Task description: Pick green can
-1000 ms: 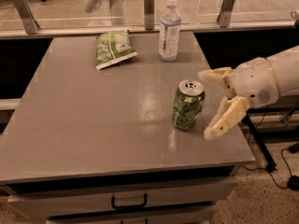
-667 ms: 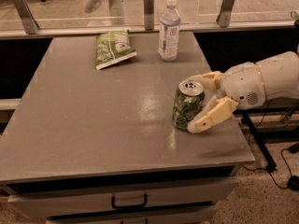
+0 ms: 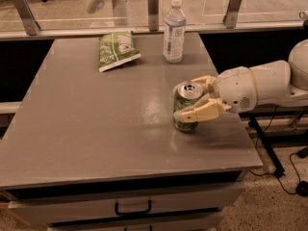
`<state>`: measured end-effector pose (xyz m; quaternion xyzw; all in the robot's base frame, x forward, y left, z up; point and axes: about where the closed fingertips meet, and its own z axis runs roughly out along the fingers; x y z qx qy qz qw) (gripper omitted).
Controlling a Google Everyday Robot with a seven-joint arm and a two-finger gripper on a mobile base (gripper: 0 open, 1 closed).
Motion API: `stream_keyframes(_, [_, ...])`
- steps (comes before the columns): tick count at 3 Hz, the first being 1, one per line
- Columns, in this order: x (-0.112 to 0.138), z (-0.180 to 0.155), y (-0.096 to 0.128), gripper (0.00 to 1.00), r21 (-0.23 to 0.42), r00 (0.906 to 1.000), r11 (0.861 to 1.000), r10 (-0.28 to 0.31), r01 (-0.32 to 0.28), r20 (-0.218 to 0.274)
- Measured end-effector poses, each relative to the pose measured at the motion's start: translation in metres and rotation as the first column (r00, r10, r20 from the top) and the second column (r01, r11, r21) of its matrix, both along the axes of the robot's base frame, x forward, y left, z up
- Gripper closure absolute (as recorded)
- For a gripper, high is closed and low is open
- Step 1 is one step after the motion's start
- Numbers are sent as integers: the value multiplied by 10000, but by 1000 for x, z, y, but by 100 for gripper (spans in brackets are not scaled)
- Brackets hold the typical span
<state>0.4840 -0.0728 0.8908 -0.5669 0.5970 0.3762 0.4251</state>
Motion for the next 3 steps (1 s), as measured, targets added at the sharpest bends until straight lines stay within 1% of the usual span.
stream_keyframes(1, [1,37,-7,88,954,9995,9952,169,-195,278])
stream_keyframes(2, [-1,88,-19,100,1387,9968,9889,436,-525,665])
stream_keyframes(3, [-1,89,-18,100,1385,9966,9890,430,-523,697])
